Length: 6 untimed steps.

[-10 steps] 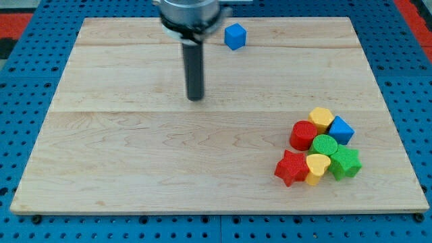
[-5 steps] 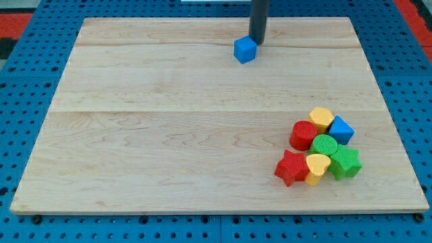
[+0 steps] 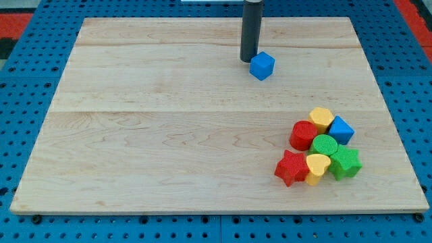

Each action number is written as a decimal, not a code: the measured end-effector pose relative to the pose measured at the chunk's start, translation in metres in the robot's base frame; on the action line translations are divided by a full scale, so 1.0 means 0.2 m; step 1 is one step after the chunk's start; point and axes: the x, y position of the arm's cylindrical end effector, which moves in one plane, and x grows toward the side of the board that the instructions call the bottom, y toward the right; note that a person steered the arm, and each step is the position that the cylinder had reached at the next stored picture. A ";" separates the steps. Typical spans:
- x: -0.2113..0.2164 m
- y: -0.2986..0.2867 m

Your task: Push the blue cube towards the group of the blocks

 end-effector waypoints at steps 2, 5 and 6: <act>0.04 -0.01; 0.23 0.43; 0.37 0.43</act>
